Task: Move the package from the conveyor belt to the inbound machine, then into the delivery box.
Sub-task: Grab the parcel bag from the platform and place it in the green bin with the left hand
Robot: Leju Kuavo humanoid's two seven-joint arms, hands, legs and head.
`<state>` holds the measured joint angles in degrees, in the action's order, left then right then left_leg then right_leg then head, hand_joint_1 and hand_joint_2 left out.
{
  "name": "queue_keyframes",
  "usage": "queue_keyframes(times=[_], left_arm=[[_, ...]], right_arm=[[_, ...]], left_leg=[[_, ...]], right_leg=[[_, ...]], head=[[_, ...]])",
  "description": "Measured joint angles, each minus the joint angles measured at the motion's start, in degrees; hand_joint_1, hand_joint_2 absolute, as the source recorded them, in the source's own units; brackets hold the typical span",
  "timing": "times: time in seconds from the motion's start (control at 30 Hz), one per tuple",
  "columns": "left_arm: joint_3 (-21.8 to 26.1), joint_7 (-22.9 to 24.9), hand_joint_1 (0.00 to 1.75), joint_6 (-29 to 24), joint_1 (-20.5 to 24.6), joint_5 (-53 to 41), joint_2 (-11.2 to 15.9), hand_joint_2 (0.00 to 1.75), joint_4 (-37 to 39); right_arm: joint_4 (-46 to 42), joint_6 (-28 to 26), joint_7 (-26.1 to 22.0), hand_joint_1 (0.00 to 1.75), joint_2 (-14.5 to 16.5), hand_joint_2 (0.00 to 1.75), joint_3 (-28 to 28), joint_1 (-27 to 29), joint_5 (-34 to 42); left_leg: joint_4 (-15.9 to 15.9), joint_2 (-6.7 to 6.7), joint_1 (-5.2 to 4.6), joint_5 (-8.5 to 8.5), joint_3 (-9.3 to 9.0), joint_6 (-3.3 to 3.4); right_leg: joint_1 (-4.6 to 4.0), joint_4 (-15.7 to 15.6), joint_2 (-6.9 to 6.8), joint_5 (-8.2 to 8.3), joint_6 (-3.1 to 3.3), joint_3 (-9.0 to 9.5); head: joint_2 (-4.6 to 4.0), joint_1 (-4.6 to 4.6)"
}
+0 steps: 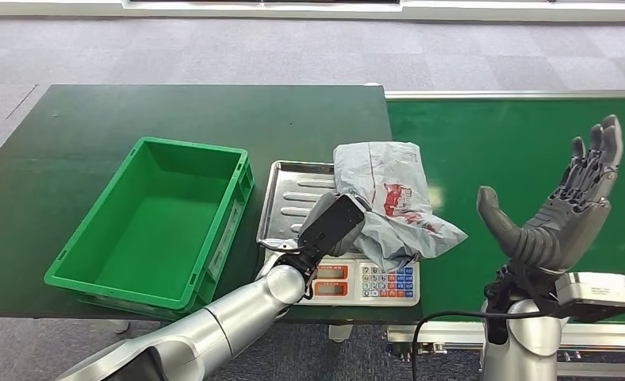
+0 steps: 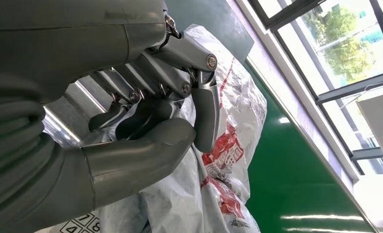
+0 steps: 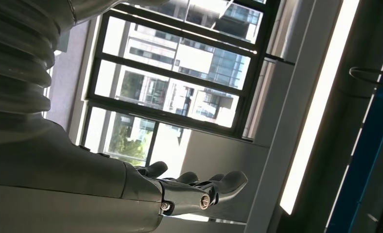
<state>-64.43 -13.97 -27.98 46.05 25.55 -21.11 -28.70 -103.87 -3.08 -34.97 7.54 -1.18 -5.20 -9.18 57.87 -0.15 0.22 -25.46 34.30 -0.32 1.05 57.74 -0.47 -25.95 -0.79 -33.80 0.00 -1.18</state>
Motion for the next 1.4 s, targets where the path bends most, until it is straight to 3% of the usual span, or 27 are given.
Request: queue_keyframes(times=[0.33, 0.47, 0.57, 0.7, 0.9, 1.17, 1.27, 1.4], left_arm=[[0.0, -0.5, 1.75, -1.0, 0.1, 0.0, 0.0, 1.75, 1.1], [0.0, -2.1, 0.0, -1.7, 0.2, 0.0, 0.1, 1.75, 1.9], [0.1, -6.7, 0.0, -4.0, 0.6, -4.8, 0.1, 1.75, 2.5], [-0.4, -12.3, 0.0, -9.1, 1.3, -19.0, 0.0, 1.75, 1.1], [-1.7, -10.2, 0.0, -11.7, 0.7, -39.9, -0.2, 1.75, -3.3], [-1.2, -11.5, 0.0, -11.5, -0.3, -46.1, -0.2, 1.75, -6.4], [-1.4, -8.2, 0.0, -11.5, -0.4, -49.8, -0.2, 1.75, -6.5], [-2.5, 1.8, 0.0, -10.6, -0.4, -56.4, -0.2, 1.75, -6.5]], right_arm=[[0.6, -0.1, 0.0, 0.0, 0.0, 1.75, 0.0, -0.5, 0.1], [1.0, -0.2, 0.0, 0.0, 0.0, 1.75, 0.0, -0.7, 0.1], [1.0, -0.4, 0.1, 0.0, 0.0, 1.75, 0.0, -0.7, -0.1], [1.0, -0.6, 0.2, 0.0, 0.0, 1.75, 0.0, -0.4, -0.5], [1.0, -0.1, 0.0, 0.0, 0.0, 1.75, 0.0, 0.4, -0.5], [1.0, 0.5, 0.2, 0.0, 0.0, 1.75, 0.0, 0.6, -0.8], [1.0, 0.6, 0.2, 0.0, 0.0, 1.75, 0.0, 0.6, -0.8], [1.0, 0.7, 0.2, 0.0, 0.0, 1.75, 0.0, 0.7, -0.8]], left_leg=[[0.0, 0.0, 0.0, 0.01, 0.0, 0.0], [0.0, 0.0, 0.0, 0.01, 0.0, 0.0], [0.0, -0.01, 0.0, 0.01, 0.0, 0.01], [0.0, -0.01, 0.0, 0.01, 0.0, 0.01], [0.0, 0.01, 0.0, -0.01, 0.0, 0.02], [0.0, 0.01, 0.0, 0.03, -0.02, 0.01], [0.0, 0.01, 0.0, 0.04, -0.02, 0.01], [0.0, 0.01, 0.0, 0.04, -0.02, 0.02]], right_leg=[[0.0, 0.0, 0.0, 0.0, 0.0, 0.01], [0.0, 0.0, 0.0, 0.0, 0.0, 0.01], [0.0, 0.0, -0.01, 0.0, 0.0, 0.0], [0.01, 0.0, -0.01, 0.0, 0.0, 0.0], [0.02, 0.0, 0.01, 0.0, 0.0, -0.01], [0.0, 0.0, 0.01, 0.01, -0.01, 0.01], [0.0, 0.0, 0.01, 0.01, -0.01, 0.0], [0.01, 0.0, 0.01, 0.02, -0.01, 0.0]], head=[[0.0, 0.0], [0.0, 0.0], [0.0, 0.0], [0.0, 0.0], [0.0, 0.0], [0.0, 0.0], [0.0, 0.0], [0.0, 0.0]])
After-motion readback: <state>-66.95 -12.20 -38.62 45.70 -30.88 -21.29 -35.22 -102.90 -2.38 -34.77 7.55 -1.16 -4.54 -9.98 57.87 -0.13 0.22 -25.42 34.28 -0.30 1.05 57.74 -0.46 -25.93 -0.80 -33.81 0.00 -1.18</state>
